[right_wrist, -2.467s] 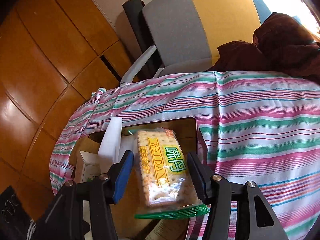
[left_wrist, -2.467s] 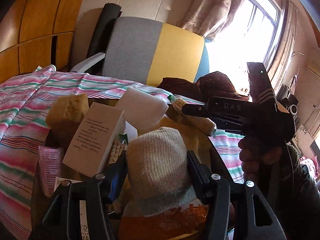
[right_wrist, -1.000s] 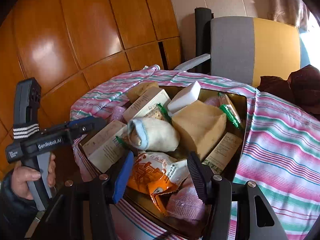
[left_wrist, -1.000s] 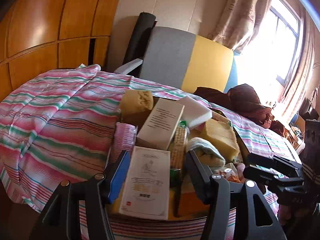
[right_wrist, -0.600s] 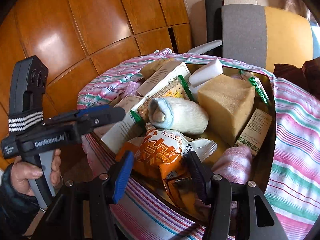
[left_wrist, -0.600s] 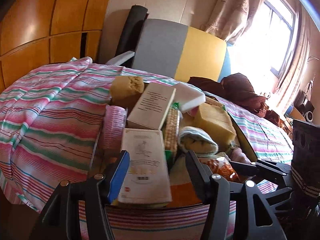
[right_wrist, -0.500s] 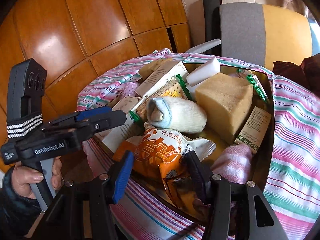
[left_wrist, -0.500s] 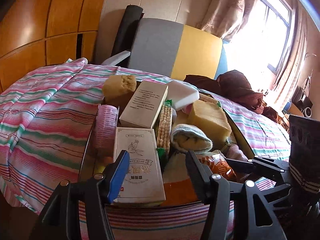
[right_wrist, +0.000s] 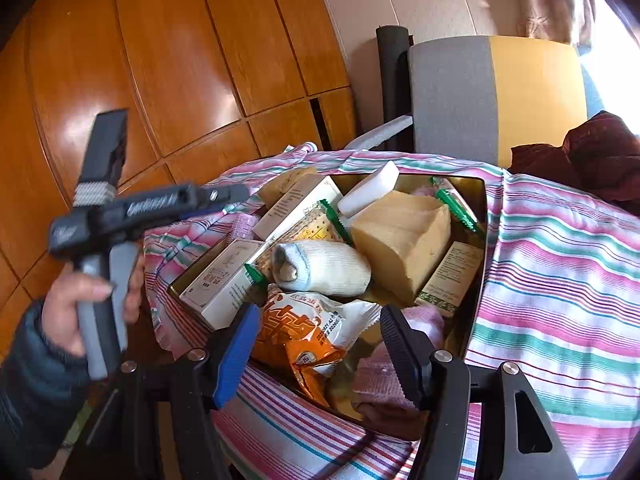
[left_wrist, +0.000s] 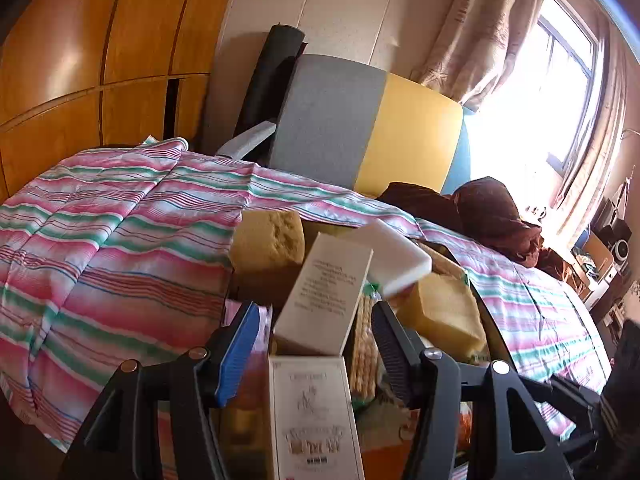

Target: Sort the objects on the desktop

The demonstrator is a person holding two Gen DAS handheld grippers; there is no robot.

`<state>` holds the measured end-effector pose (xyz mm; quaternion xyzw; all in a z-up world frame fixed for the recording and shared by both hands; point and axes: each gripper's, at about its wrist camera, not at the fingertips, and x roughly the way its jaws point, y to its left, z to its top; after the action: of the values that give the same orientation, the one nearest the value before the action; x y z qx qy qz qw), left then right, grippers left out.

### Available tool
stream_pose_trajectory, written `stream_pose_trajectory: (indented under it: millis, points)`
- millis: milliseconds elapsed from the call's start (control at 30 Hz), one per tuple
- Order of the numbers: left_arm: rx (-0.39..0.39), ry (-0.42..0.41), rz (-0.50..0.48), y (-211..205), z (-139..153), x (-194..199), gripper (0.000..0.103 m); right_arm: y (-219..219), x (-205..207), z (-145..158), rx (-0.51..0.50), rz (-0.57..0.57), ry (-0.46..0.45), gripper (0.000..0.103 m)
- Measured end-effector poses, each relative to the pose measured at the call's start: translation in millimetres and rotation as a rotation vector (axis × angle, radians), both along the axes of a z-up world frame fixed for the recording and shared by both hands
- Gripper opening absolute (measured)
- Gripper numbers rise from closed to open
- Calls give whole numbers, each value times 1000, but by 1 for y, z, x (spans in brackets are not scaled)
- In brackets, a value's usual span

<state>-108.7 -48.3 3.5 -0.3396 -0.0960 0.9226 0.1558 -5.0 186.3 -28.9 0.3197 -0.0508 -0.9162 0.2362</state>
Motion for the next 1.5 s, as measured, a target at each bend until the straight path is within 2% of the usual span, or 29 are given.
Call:
stream_pose_trajectory:
  millis: [133, 367, 633, 700, 867, 933, 1100, 1133, 1167, 1200, 1267, 1400, 1500]
  points:
    - [44, -27, 4, -4, 7, -41, 59, 4, -2, -1, 3, -18, -13, 68]
    - [81, -170, -2, 5, -15, -89, 59, 9, -1, -3, -6, -21, -10, 68]
    - [11, -141, -19, 30, -22, -88, 60, 13, 2, -5, -8, -43, -4, 68]
    - [19, -140, -7, 29, -22, -88, 60, 15, 4, -4, -6, -48, 0, 69]
    - [16, -97, 23, 22, -7, -72, 63, 20, 8, 2, -10, -75, 14, 71]
    - [6, -54, 34, 21, 3, -58, 69, 20, 9, 4, -9, -83, 18, 71]
    - [-71, 61, 60, 18, 28, -6, 71, 14, 12, 9, 58, -136, 31, 78]
    - [-88, 69, 68, 17, 30, 5, 72, 12, 12, 10, 80, -152, 33, 79]
    - [-105, 77, 75, 16, 33, 15, 80, 9, 12, 12, 106, -168, 37, 82]
    - [-122, 86, 83, 15, 35, 25, 84, 7, 13, 14, 133, -184, 42, 83]
    - [-136, 85, 101, 11, 36, 45, 84, 1, 12, 19, 173, -210, 55, 84]
    - [-185, 83, 167, 3, 36, 82, 84, -10, 13, 26, 244, -269, 74, 99]
    - [-214, 74, 219, 0, 32, 104, 84, -16, 19, 30, 258, -298, 89, 102]
